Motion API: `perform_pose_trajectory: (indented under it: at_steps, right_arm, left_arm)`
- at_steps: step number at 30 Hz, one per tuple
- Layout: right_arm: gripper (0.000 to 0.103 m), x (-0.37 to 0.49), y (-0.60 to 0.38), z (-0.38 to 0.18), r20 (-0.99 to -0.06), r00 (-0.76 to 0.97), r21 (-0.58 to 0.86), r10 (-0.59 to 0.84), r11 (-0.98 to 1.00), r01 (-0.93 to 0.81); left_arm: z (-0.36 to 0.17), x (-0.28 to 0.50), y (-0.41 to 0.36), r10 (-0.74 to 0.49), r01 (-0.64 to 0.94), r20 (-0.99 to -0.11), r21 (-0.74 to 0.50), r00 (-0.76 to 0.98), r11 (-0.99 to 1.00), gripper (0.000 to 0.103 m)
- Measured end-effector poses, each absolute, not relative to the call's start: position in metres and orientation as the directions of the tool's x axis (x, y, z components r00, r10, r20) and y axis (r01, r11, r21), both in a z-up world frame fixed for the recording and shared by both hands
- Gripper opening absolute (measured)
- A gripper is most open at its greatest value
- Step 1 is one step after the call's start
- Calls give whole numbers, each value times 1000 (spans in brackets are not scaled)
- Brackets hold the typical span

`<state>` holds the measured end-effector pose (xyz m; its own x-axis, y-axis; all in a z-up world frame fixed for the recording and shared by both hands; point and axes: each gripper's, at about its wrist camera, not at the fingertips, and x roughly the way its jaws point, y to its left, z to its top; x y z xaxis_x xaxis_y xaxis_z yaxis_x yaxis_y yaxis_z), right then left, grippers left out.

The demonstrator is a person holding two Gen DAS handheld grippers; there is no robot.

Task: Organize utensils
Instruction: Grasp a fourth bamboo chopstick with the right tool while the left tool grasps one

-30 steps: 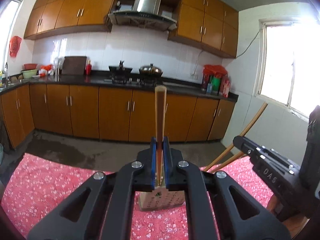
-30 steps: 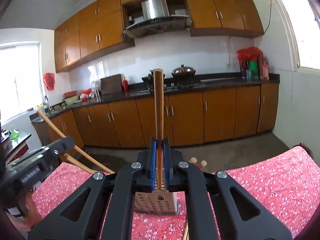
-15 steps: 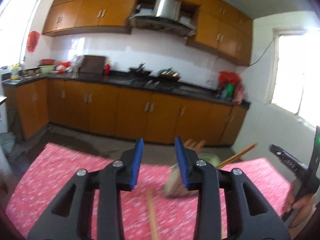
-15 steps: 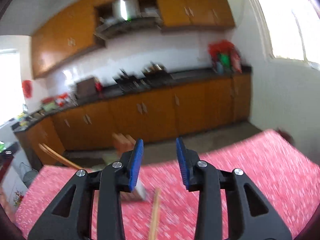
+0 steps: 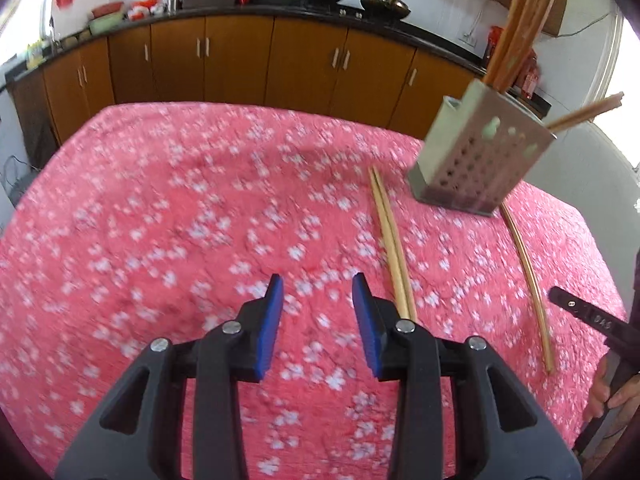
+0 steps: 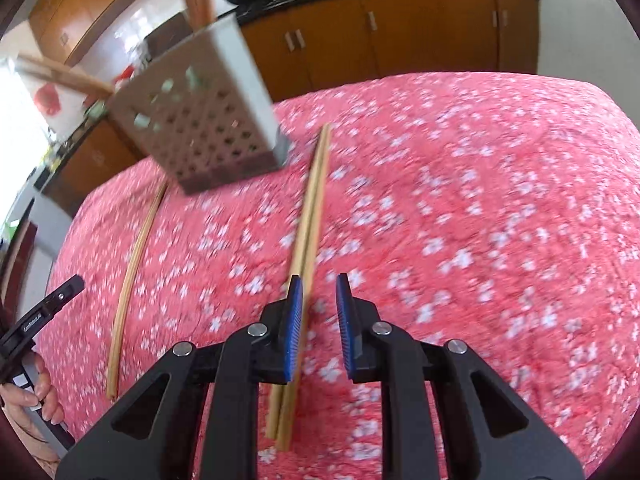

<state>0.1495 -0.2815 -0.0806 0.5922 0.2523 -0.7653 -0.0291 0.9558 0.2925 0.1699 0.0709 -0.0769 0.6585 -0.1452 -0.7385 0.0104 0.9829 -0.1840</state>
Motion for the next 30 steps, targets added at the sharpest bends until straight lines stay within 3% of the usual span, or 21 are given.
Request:
perform_pose_trajectory:
  at_steps: [9,17,30]
  right_arm:
    - [12,152,-275,-84,-786,609,125,102,992,-5]
    - [12,149,-278,-90,-787,601,153,136,988,-24]
    - [12,144,-279,-92,-777,613,157,144,987,-34]
  left_arm:
    - [-86,166,37,-203,97,-751,-183,629,978,30]
    - [-96,164,18,-195,139,-780,-138,595,981,21]
    - [-104,168,-1,-117,157,-792,-26,600,987,16]
